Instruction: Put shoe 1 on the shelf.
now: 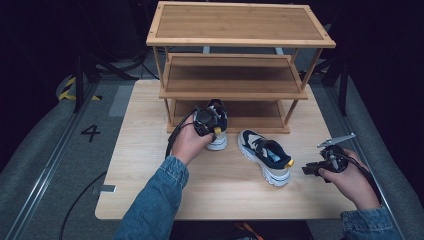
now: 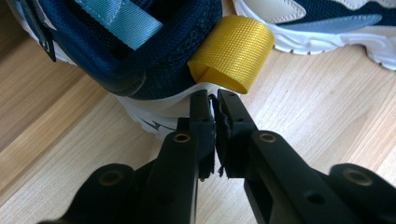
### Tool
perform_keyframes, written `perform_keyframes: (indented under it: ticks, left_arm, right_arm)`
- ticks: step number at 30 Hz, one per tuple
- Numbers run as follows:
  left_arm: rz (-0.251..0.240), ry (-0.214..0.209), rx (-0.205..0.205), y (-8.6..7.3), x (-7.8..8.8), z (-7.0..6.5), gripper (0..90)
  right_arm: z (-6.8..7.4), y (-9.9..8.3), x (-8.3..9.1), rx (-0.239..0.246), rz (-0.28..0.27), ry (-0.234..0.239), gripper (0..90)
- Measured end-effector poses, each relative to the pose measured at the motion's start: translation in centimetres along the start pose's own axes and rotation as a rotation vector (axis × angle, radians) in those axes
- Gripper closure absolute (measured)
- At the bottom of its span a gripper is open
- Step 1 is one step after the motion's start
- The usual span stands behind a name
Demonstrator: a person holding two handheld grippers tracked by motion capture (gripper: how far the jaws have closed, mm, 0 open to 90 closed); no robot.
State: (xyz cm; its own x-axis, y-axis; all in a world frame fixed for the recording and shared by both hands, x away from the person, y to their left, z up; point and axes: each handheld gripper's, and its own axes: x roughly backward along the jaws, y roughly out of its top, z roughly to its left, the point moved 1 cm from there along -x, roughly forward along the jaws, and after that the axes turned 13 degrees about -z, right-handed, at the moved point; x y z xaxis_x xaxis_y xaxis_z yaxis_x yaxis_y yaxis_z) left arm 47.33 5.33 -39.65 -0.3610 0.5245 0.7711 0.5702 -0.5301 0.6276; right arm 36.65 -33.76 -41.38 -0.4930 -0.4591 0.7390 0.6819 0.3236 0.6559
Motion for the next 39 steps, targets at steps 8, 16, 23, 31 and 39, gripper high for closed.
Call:
perform_keyframes:
  ticks: [8, 16, 23, 31, 39]
  left_arm:
    - [-0.029, 0.063, -0.016, 1.4, 0.1, 0.6, 83.6]
    - [-0.085, 0.089, 0.000, 2.1, -1.1, 1.5, 74.9]
    - [-0.170, 0.129, -0.032, 1.6, -2.2, 1.6, 64.9]
    - [-0.233, 0.141, -0.010, 0.3, -2.2, 0.6, 63.6]
    - [-0.277, 0.154, 0.075, -0.1, -3.8, 1.4, 67.3]
  right_arm:
    - [-0.2, -0.8, 0.6, -0.016, 0.002, -0.016, 70.4]
    - [-0.6, -1.6, 1.1, -0.035, -0.002, -0.029, 70.2]
    - [-0.5, -1.6, 1.1, -0.031, 0.000, -0.030, 70.2]
    - [-0.5, -1.3, 0.8, -0.029, 0.000, -0.023, 70.3]
    - [-0.3, -1.2, 0.7, -0.022, -0.001, -0.019, 70.3]
